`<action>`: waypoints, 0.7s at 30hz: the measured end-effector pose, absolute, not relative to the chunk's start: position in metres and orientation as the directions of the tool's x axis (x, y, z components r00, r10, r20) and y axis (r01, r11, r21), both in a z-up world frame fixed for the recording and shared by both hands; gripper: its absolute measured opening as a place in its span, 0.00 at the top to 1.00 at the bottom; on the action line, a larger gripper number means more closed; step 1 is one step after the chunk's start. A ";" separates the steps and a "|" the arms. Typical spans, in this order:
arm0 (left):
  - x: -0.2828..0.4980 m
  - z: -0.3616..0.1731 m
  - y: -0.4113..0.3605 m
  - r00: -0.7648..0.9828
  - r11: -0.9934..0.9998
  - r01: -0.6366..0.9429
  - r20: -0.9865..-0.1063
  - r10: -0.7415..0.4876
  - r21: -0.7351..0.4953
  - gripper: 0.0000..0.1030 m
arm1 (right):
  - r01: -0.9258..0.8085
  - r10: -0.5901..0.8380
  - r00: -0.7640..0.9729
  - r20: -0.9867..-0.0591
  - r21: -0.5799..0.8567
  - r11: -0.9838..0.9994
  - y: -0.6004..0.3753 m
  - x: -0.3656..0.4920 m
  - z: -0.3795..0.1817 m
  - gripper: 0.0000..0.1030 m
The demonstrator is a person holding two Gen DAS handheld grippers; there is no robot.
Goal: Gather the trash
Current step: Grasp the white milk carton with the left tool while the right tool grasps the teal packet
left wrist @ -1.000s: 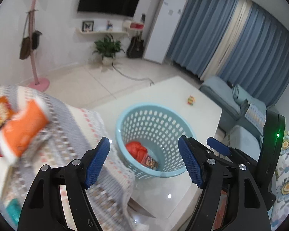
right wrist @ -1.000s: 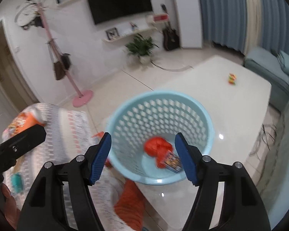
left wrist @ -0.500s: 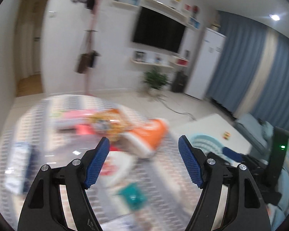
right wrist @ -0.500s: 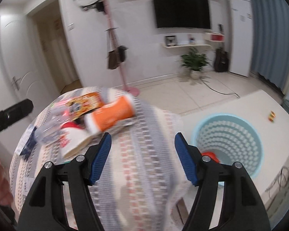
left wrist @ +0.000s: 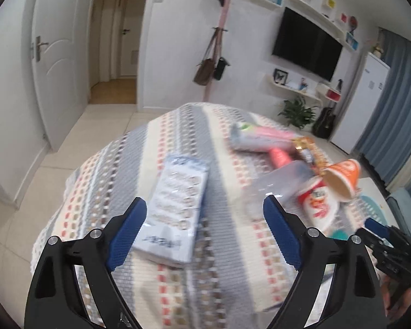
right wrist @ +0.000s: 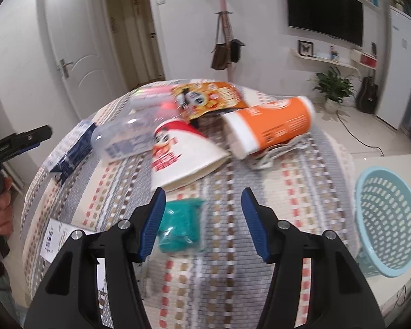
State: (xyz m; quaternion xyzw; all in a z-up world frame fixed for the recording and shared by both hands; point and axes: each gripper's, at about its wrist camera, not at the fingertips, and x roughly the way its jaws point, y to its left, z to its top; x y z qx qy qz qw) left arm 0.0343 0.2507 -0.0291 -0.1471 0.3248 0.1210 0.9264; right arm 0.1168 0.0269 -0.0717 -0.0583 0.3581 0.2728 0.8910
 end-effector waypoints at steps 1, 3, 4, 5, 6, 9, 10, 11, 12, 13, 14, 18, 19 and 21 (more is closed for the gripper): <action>0.033 -0.034 0.255 0.752 0.927 -0.322 -0.647 0.127 -0.193 0.17 | -0.531 0.441 0.593 -0.673 0.084 0.843 0.029 0.115 -0.075 0.48; 0.035 -0.045 0.266 0.732 0.923 -0.339 -0.667 0.136 -0.184 0.17 | -0.528 0.423 0.593 -0.686 0.066 0.846 0.032 0.113 -0.081 0.47; 0.037 -0.048 0.270 0.727 0.920 -0.348 -0.672 0.144 -0.179 0.17 | -0.528 0.419 0.591 -0.690 0.063 0.847 0.033 0.113 -0.083 0.47; 0.039 -0.052 0.273 0.717 0.918 -0.357 -0.680 0.152 -0.172 0.17 | -0.527 0.416 0.587 -0.695 0.063 0.848 0.034 0.113 -0.086 0.47; 0.043 -0.057 0.277 0.698 0.915 -0.372 -0.696 0.165 -0.156 0.17 | -0.525 0.414 0.585 -0.697 0.063 0.848 0.033 0.113 -0.087 0.47; 0.048 -0.066 0.285 0.679 0.910 -0.387 -0.714 0.171 -0.150 0.17 | -0.525 0.418 0.580 -0.699 0.071 0.848 0.031 0.115 -0.088 0.47; 0.050 -0.068 0.287 0.672 0.908 -0.392 -0.721 0.170 -0.151 0.17 | -0.528 0.418 0.577 -0.701 0.069 0.846 0.031 0.115 -0.089 0.47; 0.052 -0.070 0.289 0.668 0.906 -0.394 -0.725 0.168 -0.153 0.18 | -0.534 0.417 0.576 -0.703 0.062 0.843 0.033 0.115 -0.090 0.47; 0.053 -0.072 0.290 0.665 0.905 -0.395 -0.728 0.164 -0.156 0.19 | -0.539 0.416 0.576 -0.704 0.056 0.841 0.034 0.114 -0.090 0.47; 0.055 -0.074 0.290 0.662 0.904 -0.397 -0.732 0.159 -0.162 0.19 | -0.544 0.412 0.580 -0.703 0.042 0.838 0.037 0.112 -0.090 0.47; 0.054 -0.076 0.291 0.659 0.901 -0.399 -0.737 0.153 -0.170 0.20 | -0.548 0.409 0.584 -0.701 0.031 0.836 0.039 0.111 -0.090 0.47; 0.056 -0.079 0.288 0.647 0.900 -0.410 -0.742 0.174 -0.146 0.29 | -0.561 0.388 0.591 -0.708 -0.015 0.827 0.047 0.108 -0.092 0.47; 0.057 -0.079 0.287 0.648 0.903 -0.404 -0.742 0.171 -0.144 0.36 | -0.564 0.386 0.585 -0.713 -0.016 0.826 0.048 0.108 -0.093 0.47; 0.059 -0.078 0.284 0.646 0.905 -0.404 -0.742 0.178 -0.134 0.39 | -0.568 0.381 0.575 -0.724 -0.017 0.823 0.050 0.109 -0.096 0.48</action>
